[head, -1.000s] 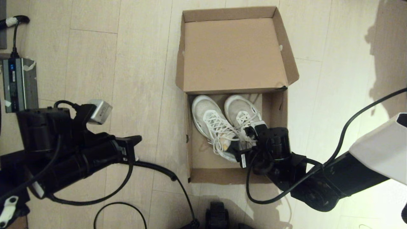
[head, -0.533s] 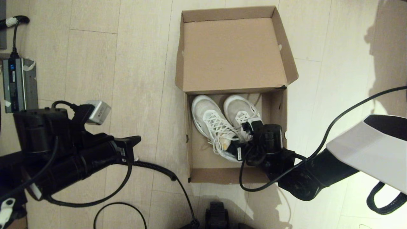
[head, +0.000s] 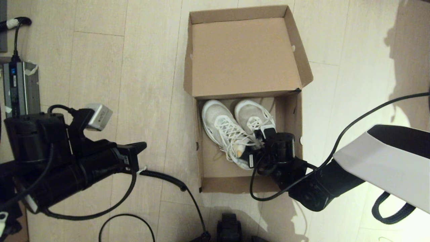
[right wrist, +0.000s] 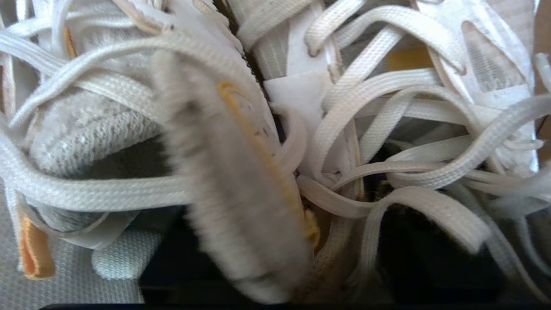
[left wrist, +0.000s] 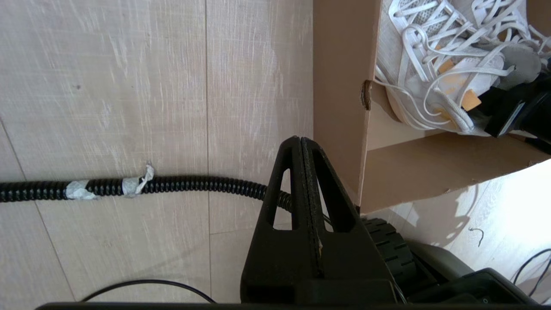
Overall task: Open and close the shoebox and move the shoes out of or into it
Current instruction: Put the shoes out of the shoe box
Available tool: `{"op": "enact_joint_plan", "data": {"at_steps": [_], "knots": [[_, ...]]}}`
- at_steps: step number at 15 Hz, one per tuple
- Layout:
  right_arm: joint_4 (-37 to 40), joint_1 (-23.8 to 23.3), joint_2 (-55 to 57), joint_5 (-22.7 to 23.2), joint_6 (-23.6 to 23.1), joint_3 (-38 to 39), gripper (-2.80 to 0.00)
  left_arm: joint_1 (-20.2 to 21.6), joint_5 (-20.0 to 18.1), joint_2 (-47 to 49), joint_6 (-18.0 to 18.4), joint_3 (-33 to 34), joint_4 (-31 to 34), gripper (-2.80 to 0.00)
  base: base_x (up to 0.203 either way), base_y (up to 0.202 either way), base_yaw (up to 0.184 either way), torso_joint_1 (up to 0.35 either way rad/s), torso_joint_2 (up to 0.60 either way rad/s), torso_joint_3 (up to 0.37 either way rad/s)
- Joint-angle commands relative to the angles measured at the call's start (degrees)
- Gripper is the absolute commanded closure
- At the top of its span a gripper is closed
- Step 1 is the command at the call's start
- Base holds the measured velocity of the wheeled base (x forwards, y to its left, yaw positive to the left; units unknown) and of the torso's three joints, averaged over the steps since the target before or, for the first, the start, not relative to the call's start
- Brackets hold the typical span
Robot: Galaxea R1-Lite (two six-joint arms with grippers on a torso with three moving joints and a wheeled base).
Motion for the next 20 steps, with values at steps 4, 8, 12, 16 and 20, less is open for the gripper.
{"op": "enact_joint_plan", "data": {"at_steps": [4, 8, 12, 16, 20], "knots": [[8.43, 0.31, -6.63, 0.44, -0.43, 1.28, 0.00, 1.33, -0.08, -0.53, -0.11, 0.09, -0.20, 0.00, 0.000, 0.000, 0.000, 0.000, 0.00, 0.000], [20.68, 0.49, -15.56, 2.74, 0.33, 1.52, 0.00, 1.43, 0.00, -1.06, -0.99, -0.26, -0.20, 0.00, 0.000, 0.000, 0.000, 0.000, 0.00, 0.000], [32.88, 0.71, -25.19, 6.67, 3.86, 0.64, 0.00, 3.33, 0.29, -3.43, -1.46, 2.04, -0.20, 0.00, 0.000, 0.000, 0.000, 0.000, 0.00, 0.000], [45.94, 1.75, -37.13, 12.12, 8.16, -1.87, 0.00, 3.90, 0.39, -10.29, -1.18, 6.83, 0.46, 0.00, 0.000, 0.000, 0.000, 0.000, 0.00, 0.000], [59.48, 2.40, -50.79, 12.93, 9.70, -7.75, 0.00, 3.97, 0.33, -14.88, -4.65, 14.57, 0.16, 0.00, 0.000, 0.000, 0.000, 0.000, 0.00, 0.000]]}}
